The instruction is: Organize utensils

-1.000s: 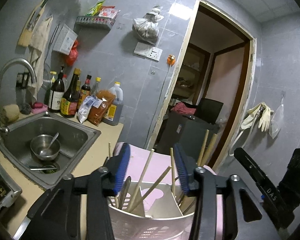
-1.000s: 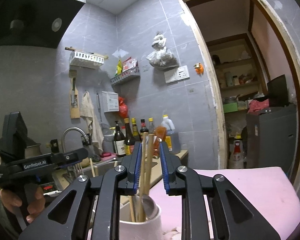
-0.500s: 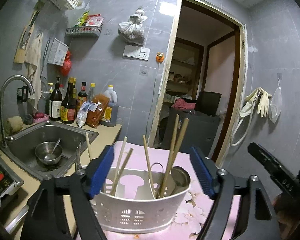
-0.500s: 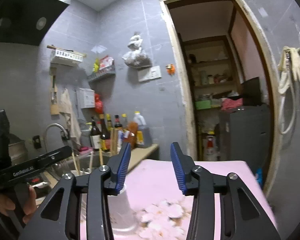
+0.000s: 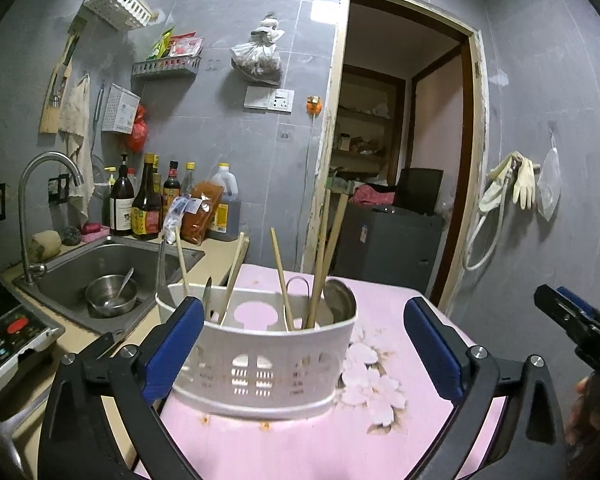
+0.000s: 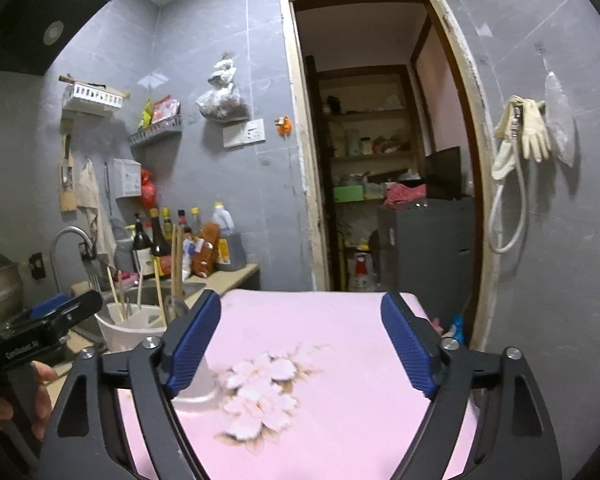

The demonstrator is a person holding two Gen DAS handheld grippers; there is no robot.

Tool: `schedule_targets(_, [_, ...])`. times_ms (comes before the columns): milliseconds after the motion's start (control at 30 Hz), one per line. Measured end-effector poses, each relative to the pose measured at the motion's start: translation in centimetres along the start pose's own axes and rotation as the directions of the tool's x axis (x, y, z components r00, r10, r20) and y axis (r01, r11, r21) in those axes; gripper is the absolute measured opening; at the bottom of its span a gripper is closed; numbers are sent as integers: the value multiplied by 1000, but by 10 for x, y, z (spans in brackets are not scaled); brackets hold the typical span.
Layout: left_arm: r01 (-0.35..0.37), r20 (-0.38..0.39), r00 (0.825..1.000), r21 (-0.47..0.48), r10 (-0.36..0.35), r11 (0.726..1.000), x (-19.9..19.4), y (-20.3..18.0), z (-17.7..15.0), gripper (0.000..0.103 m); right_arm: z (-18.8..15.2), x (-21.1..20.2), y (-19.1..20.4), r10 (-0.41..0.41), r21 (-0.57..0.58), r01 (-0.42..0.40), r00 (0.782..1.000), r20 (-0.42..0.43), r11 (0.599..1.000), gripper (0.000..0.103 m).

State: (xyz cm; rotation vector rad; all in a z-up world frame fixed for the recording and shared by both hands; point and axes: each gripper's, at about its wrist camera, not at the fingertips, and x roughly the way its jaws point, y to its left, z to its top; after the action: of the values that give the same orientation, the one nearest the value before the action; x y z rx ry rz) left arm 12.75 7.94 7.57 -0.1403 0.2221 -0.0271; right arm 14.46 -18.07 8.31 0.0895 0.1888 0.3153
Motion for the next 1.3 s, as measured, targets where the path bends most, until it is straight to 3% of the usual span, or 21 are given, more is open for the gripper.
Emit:
schedule_targets(167, [-5,-2,1000,11,5,1000,-13,-6,-13,98,-9,-23,-6,-39,-7,39,999,-10,999,103])
schedule_targets(500, [-14,1,1000,35,14,999,-49,-15,-35,99,-26,-59,-2,-126,-61,125,992,-22,990,103])
schedule_targets(900, [-68,26,997,51,67,996,-78,-17,-62,99,-51,-85,2,-201,-46,200,980,-13,979,103])
schedule_targets(1300, [-58,26,998,2,58,998,-100,-11,-86,99,-71,-113,4,-225,-35,228,972,71,973,103])
